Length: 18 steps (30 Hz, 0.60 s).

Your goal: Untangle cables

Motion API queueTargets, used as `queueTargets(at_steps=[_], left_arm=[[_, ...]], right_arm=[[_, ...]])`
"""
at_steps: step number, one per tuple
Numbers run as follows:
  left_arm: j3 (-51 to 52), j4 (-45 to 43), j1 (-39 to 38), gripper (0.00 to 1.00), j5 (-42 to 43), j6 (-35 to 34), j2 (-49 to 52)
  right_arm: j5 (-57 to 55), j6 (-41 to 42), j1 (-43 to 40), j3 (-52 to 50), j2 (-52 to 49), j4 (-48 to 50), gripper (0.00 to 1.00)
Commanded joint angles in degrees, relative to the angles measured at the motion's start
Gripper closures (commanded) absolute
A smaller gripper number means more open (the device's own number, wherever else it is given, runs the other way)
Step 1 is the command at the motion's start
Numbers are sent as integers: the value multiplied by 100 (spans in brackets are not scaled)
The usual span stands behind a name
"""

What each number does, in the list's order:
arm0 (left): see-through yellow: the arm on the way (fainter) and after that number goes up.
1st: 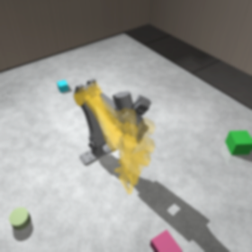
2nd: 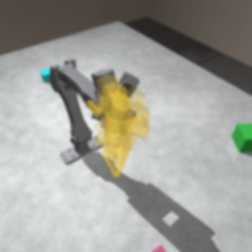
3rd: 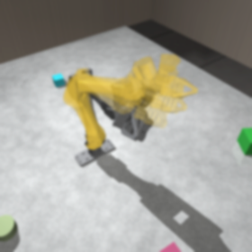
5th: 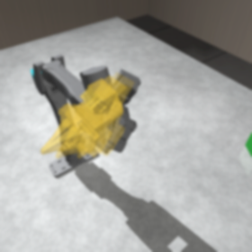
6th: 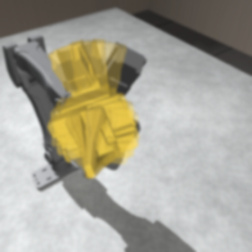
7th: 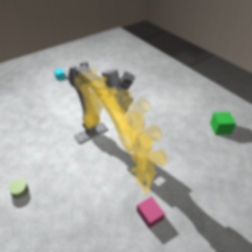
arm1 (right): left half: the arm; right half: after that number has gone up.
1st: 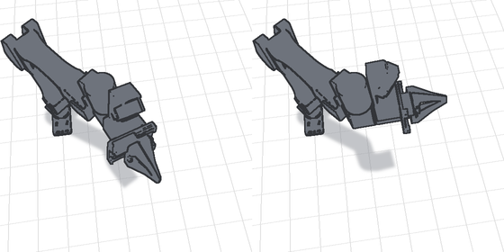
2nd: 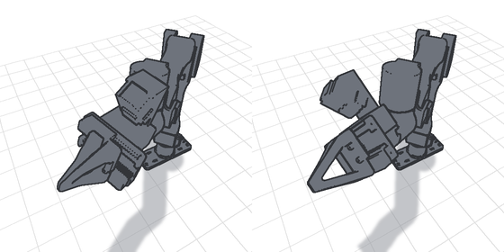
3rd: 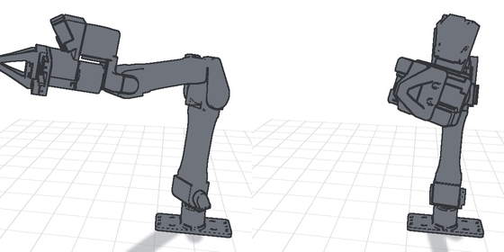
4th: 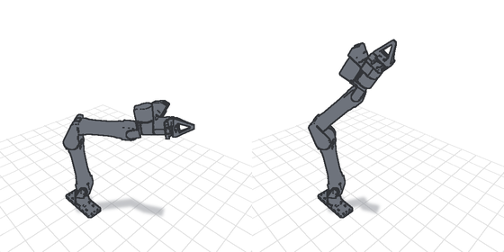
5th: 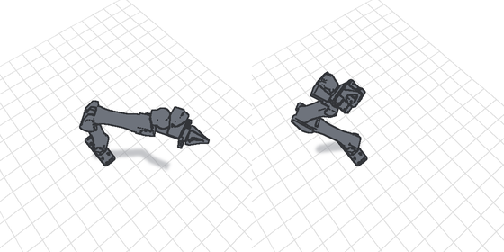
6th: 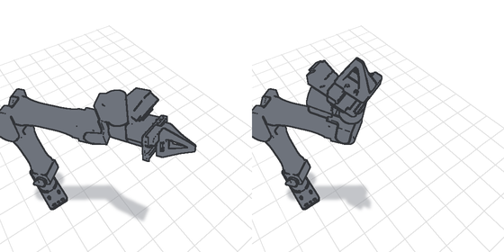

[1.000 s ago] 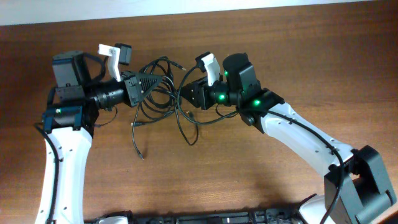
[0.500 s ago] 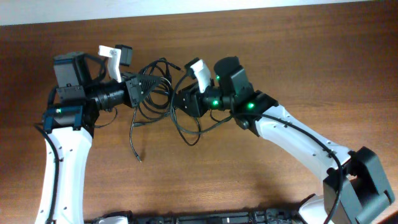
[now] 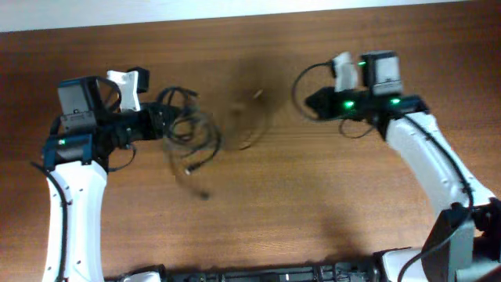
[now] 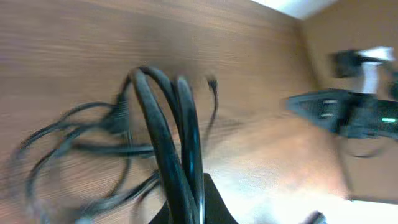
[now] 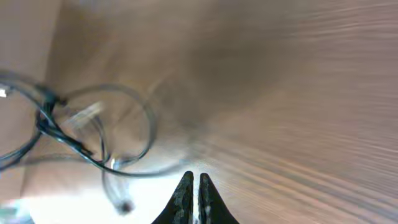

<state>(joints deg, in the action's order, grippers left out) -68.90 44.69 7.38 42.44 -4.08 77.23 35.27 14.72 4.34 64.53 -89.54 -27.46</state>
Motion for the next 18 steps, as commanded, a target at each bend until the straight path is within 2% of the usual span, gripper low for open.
queueTargets(at_steps=[1,3,5,6,7,8,9,11,12,15,18], left_arm=[[-153,-4,2,100,-579,-175,-133],[-153,-35,-31,100,-389,-271,-133],[-151,-155,-107,100,90,-188,-133],[-153,-334,-214,100,876,321,-133],[-153,-476,-332,100,1718,922,-133],[-153,-522,-442,89,2184,1314,-133],[-153,-522,-540,69,2227,1486,-133],[-151,-485,-723,31,1530,1491,-127],[-151,-435,-789,1,1113,1425,-127],[-151,-192,-890,1,-310,898,-127],[-151,111,-887,1,-2002,-302,-127]], right_arm=[[-57,-74,-236,-46,90,-20,96],[243,-79,-197,-46,90,-22,96],[413,-83,-20,-50,90,-24,87],[411,-131,212,-50,90,-17,71],[391,-289,424,-50,87,0,60],[393,-404,577,-50,87,20,55],[363,-402,704,-50,87,28,54],[328,-402,927,-50,87,66,54],[258,-400,977,-50,87,66,54],[-17,-400,1027,-50,87,61,54],[-149,-398,1032,-50,87,59,53]])
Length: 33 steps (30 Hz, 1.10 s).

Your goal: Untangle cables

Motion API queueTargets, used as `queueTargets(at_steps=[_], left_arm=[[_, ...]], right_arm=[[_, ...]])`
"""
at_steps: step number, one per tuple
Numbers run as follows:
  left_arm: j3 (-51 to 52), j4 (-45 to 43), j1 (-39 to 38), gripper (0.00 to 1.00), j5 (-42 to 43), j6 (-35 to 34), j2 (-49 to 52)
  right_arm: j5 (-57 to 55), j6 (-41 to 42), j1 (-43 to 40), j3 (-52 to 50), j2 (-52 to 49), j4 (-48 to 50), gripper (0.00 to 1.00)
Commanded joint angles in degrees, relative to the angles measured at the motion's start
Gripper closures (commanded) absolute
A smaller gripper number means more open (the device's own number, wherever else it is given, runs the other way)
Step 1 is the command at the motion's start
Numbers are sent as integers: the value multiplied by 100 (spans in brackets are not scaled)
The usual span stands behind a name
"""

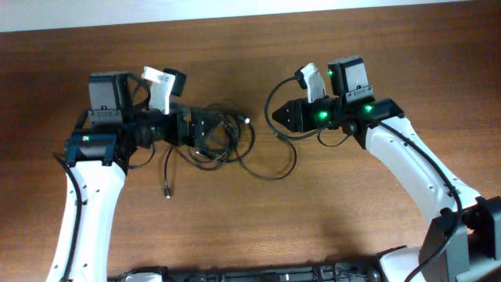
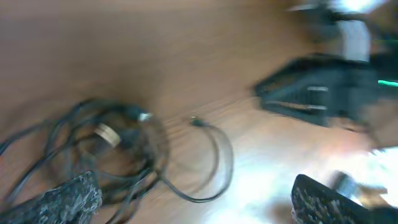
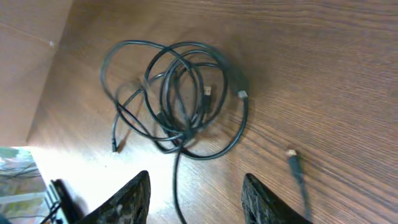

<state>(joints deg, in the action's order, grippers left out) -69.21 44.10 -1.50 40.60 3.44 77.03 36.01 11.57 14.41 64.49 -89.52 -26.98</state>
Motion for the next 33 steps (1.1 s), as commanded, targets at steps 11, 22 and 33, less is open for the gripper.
queueTargets(at_steps=[11,22,33], left_arm=[[-105,146,-404,28,-2098,-2647,1152],[-105,-616,-890,92,-2553,-3381,3128],[-302,-404,-890,50,-2699,-3056,3067]], right_arm=[[-221,-61,63,-52,66,-9,52],[-221,-63,63,-57,66,-94,51],[-245,-66,63,-57,2,-94,46]])
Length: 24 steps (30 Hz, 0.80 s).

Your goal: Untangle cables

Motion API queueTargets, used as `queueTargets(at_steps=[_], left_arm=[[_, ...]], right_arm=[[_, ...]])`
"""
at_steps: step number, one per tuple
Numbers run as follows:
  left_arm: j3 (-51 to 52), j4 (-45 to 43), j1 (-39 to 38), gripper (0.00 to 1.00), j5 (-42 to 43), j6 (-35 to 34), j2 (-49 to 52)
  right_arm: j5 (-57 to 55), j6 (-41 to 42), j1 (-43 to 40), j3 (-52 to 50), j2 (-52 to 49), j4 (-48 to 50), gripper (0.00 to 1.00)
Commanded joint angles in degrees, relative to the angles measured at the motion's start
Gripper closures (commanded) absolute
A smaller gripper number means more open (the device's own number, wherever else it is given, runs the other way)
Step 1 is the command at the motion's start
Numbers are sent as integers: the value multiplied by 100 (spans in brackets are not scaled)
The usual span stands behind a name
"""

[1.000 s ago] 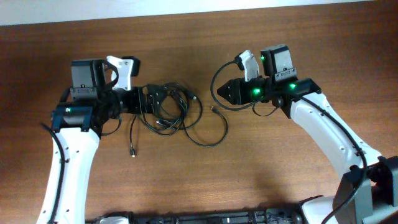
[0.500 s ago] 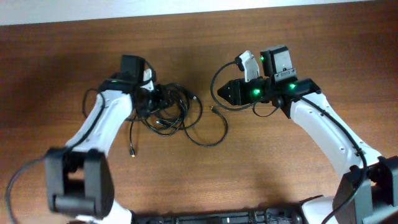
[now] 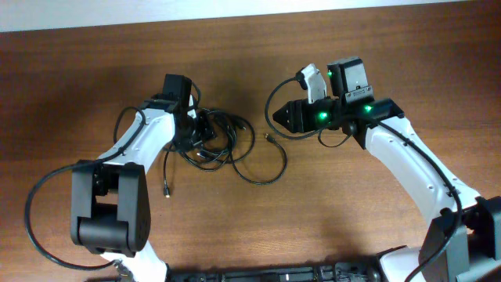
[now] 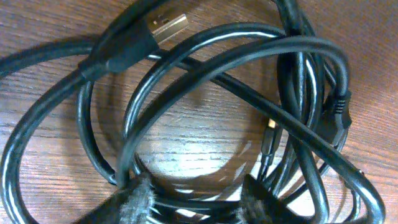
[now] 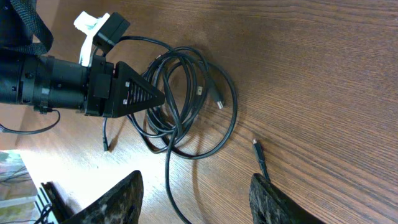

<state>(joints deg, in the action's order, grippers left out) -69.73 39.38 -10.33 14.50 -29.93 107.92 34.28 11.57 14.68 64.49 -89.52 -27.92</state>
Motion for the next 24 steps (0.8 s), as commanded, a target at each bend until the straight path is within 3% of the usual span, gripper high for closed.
queueTargets(at_steps=[1,3,7,15,16,18,24], left_arm=[[-354,125,-7,50,-131,304,-68],[-527,271,-7,58,-348,304,-184],[-498,553,-15,61,-1228,304,-186],[201,-376,-295,66,-1163,297,-186],[227,-431,-328,71,-1106,297,-186],[229,-424,-428,100,-1084,297,-186],[-361,92,-466,100,-588,903,-887]], right_arm=[[-72,-66,37,-57,-31,-2,46],[-70,-63,37,-57,-127,-2,45],[-68,-63,37,-57,-278,-2,46],[-68,-63,37,-57,-286,0,46],[-68,-63,37,-57,-286,0,46],[-68,-63,37,-57,-286,-15,46],[-28,-63,44,-63,-286,-94,45]])
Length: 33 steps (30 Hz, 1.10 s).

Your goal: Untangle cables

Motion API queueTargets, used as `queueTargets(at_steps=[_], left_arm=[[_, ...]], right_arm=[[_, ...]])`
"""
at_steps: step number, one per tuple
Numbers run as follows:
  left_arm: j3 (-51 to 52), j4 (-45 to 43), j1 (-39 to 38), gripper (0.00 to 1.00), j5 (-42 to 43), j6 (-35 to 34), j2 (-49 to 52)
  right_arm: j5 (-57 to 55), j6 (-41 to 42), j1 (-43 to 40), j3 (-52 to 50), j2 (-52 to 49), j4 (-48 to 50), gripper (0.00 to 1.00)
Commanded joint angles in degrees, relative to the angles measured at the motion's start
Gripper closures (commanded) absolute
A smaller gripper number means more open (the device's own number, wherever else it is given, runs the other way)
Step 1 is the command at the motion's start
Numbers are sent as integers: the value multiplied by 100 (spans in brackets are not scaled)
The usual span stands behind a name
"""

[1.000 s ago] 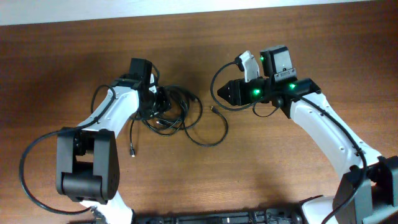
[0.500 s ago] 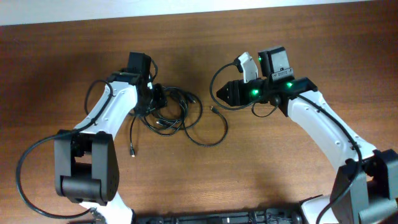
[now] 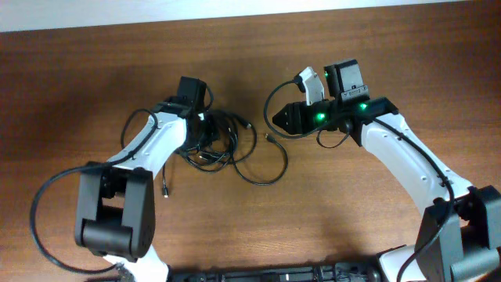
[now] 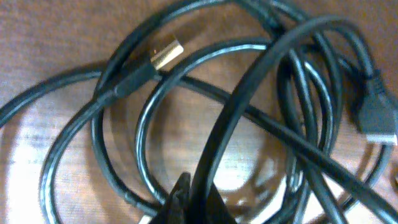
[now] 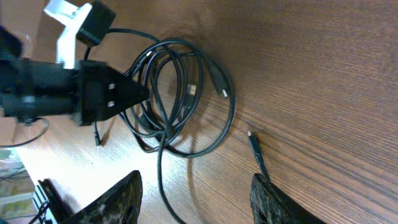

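Observation:
A tangle of black cables (image 3: 225, 139) lies on the wooden table, with a loose loop (image 3: 270, 168) trailing to its right. My left gripper (image 3: 205, 135) is down in the tangle. In its wrist view the left gripper (image 4: 193, 202) is shut on one thick black strand (image 4: 249, 93) that arcs over the others. A gold USB plug (image 4: 165, 55) shows near it. My right gripper (image 3: 274, 119) hovers just right of the tangle. Its wrist view shows the right gripper (image 5: 199, 205) open, over the cable tangle (image 5: 180, 93) and a loose plug end (image 5: 252, 140), holding nothing.
One thin cable end with a small plug (image 3: 165, 189) lies left of and below the tangle. Another plug tip (image 3: 268, 139) lies between the tangle and the right gripper. The table's far edge (image 3: 235, 17) runs along the top.
My left gripper's fingers were apart over the tangle; now they are shut on one thick black strand. The right arm has shifted only slightly and stays open.
At first my left gripper was shut on a bunch of cables at the left and the right gripper was shut, the arms far apart. Then both were open with the tangle lying mid-table. Later the left gripper was low over it, and now it grips a strand.

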<state>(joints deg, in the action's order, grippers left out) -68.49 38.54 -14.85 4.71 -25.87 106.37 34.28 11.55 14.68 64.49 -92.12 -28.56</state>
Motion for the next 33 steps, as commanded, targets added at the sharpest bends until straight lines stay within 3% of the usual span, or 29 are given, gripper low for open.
queueTargets(at_steps=[1,5,8,15,20,22,25,29,33], left_arm=[[-535,190,-46,100,411,501,-984],[-538,264,-225,100,402,501,-1834],[-538,404,-240,100,387,501,-1873],[-538,424,-238,100,387,649,-1875],[-540,422,-234,100,396,643,-1875],[-540,422,-229,100,409,643,-1888],[-540,426,-223,100,404,647,-2055],[-540,844,9,100,-232,649,-2618],[-540,1574,774,100,-1023,647,-3338]], right_arm=[[0,-59,74,-63,-26,-46,45],[-273,-46,828,-63,-66,251,45],[-1130,756,1305,-63,-291,911,45],[-1034,1593,1620,-63,-1134,2017,40],[-1034,2258,1862,-63,-1976,3416,37],[-1038,2450,1906,-63,-2177,3654,50],[-1099,2492,1853,-63,-2275,3554,96],[-695,2369,1043,-61,-1930,3300,96],[-404,1722,-503,-61,-1172,2350,96]])
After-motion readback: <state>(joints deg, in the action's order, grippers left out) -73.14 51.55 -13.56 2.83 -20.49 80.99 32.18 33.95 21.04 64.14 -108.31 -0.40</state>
